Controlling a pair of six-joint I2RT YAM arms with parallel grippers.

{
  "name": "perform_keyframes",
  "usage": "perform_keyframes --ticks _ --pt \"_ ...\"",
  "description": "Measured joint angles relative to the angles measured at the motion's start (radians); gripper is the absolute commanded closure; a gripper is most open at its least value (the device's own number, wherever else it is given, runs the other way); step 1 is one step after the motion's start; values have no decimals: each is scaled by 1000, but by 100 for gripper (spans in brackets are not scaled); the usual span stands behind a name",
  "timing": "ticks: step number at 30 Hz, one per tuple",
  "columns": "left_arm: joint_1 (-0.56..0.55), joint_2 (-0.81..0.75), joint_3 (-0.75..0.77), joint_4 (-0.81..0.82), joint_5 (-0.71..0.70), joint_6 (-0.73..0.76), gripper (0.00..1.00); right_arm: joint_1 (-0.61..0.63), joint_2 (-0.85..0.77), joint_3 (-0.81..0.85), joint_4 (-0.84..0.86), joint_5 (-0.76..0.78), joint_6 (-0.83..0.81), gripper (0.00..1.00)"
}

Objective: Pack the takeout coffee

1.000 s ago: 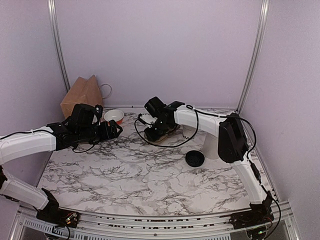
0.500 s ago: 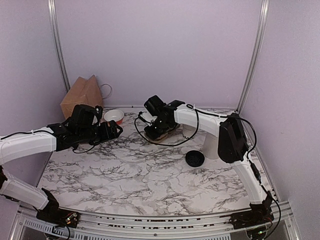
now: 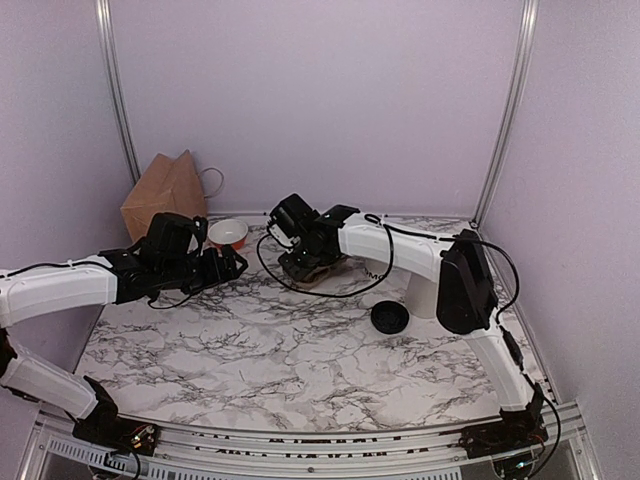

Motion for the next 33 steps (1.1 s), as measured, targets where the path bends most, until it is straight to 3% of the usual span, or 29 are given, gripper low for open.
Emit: perform_keyframes --ticks 11,33 --pt "0 20 -11 12 18 -15 8 13 -65 -6 63 97 -16 100" --pt "0 43 -19 37 34 -23 8 14 -69 -6 90 141 -57 100"
